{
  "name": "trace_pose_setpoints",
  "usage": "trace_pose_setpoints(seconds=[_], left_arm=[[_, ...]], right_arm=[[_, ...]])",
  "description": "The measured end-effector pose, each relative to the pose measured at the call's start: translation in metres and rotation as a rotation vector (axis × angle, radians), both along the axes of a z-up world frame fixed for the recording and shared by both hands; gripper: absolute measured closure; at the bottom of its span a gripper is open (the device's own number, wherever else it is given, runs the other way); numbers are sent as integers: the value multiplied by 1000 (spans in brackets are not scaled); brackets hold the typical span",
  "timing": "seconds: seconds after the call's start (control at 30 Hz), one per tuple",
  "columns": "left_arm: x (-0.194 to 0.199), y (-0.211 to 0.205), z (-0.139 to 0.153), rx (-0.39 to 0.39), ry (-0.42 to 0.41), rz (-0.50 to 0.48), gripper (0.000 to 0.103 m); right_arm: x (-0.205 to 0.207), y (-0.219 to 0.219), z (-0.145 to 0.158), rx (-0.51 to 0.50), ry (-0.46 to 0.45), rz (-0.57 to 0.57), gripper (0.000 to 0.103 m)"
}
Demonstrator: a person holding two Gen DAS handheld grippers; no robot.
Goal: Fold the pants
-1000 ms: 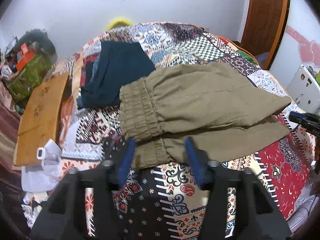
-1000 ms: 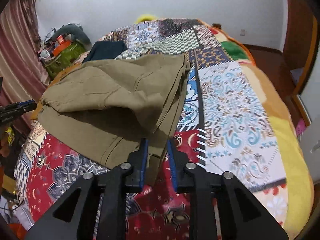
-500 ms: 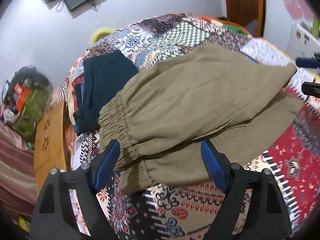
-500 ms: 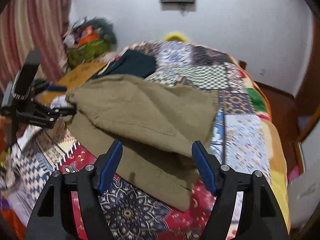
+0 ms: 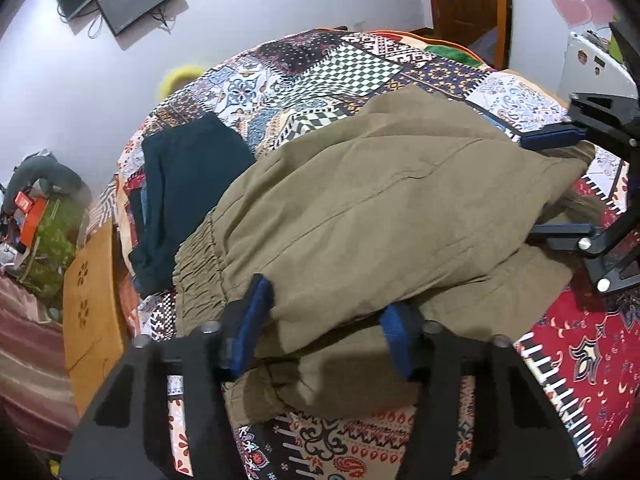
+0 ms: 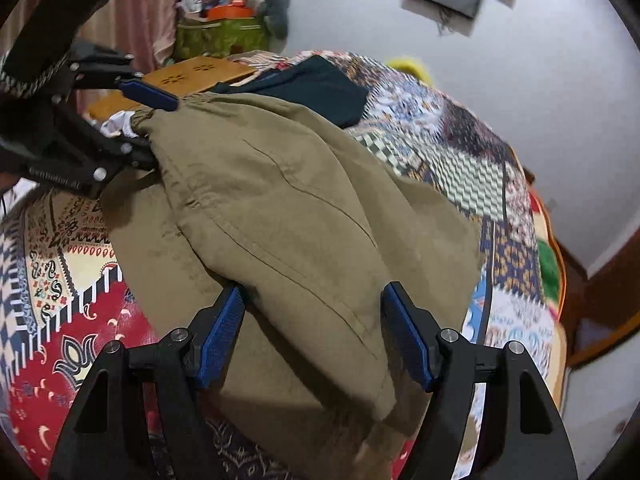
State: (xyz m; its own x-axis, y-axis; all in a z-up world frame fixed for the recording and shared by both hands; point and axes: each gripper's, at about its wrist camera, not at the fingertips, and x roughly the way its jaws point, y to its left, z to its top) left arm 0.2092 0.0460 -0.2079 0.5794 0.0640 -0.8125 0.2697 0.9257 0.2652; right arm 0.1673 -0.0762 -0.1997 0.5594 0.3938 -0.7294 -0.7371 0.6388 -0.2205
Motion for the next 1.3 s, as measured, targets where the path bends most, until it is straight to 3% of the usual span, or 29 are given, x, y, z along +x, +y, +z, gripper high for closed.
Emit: trace_pose_setpoints(seconds=[0.07, 0.17, 0.23, 0.33, 0.47, 0.67, 0.93, 1.07, 1.2, 1.3], left_arm=[[0, -3, 1, 1, 0, -9, 65], [-2, -6, 5, -5, 2, -21, 78], [-5, -7, 9, 4, -8, -27, 78], [-11, -7, 15, 19, -20, -37, 80], [-18, -4, 27, 12, -48, -31, 87], [-36, -8, 50, -41, -83, -44, 94], [-54, -11, 35, -128, -19, -47, 93], [-53, -3, 12, -209, 70, 6, 86], [-60, 7, 10, -263, 85, 48, 78], [-69, 16, 16, -285, 73, 69, 60]], right_arm=[[3, 2, 1, 2, 10, 8, 38], [5, 2, 4, 9, 18, 4, 63], [5, -3, 8, 34, 25, -5, 82], [5, -12, 16, 94, 40, -25, 92], [-1, -25, 35, 189, 41, -39, 94], [-20, -33, 60, 232, -12, -25, 95], [-34, -43, 35, 205, 39, -28, 95], [-31, -45, 11, 197, 112, -61, 94], [-35, -48, 0, 198, 152, -96, 91], [-39, -56, 2, 223, 185, -116, 87]])
